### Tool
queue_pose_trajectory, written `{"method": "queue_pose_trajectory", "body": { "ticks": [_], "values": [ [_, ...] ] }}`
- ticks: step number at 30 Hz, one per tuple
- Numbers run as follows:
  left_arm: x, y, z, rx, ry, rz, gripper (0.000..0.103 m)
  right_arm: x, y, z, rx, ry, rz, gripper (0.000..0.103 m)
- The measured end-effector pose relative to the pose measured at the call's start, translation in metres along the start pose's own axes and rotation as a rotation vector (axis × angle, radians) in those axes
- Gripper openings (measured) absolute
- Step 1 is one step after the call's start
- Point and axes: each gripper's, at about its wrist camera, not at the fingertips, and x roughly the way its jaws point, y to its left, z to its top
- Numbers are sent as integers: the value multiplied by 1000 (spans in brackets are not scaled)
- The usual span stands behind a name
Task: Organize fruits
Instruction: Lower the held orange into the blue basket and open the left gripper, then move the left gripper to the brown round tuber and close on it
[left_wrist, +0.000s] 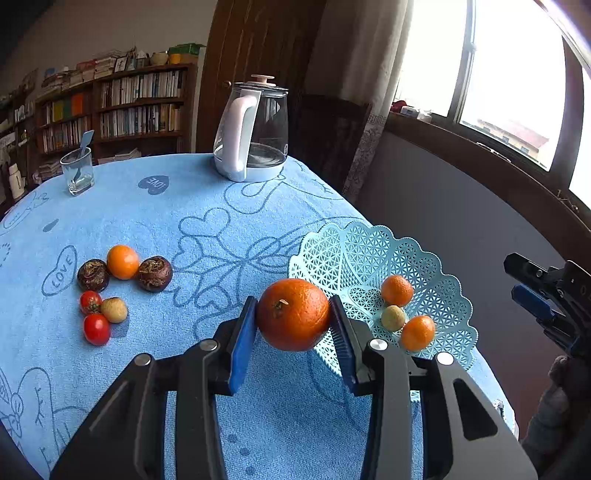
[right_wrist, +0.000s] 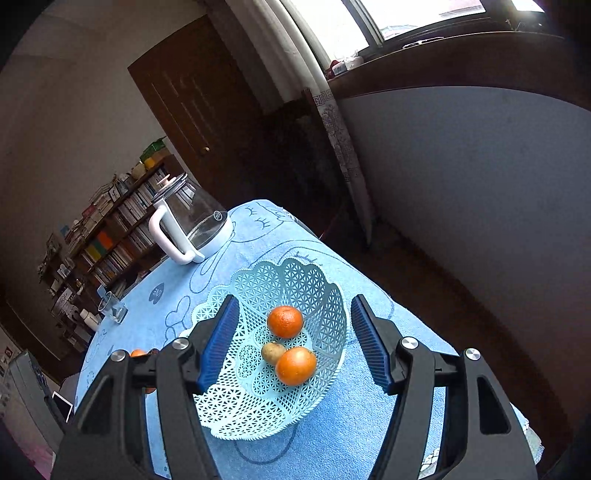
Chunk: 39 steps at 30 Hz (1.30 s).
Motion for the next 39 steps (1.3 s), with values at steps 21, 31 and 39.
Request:
{"method": "queue_pose_trajectory", "body": {
  "ticks": [21, 31, 39],
  "values": [
    [7, -6, -1, 9, -16, 0, 95, -13, -18, 8, 84, -40, 3, 77],
    [-8, 16, 7, -44, -45, 45, 95, -18, -17, 10, 94, -61, 29, 80],
    [-18, 43, 9, -98, -60, 90, 95, -23, -19, 7, 112, -79, 39, 88]
  ]
}}
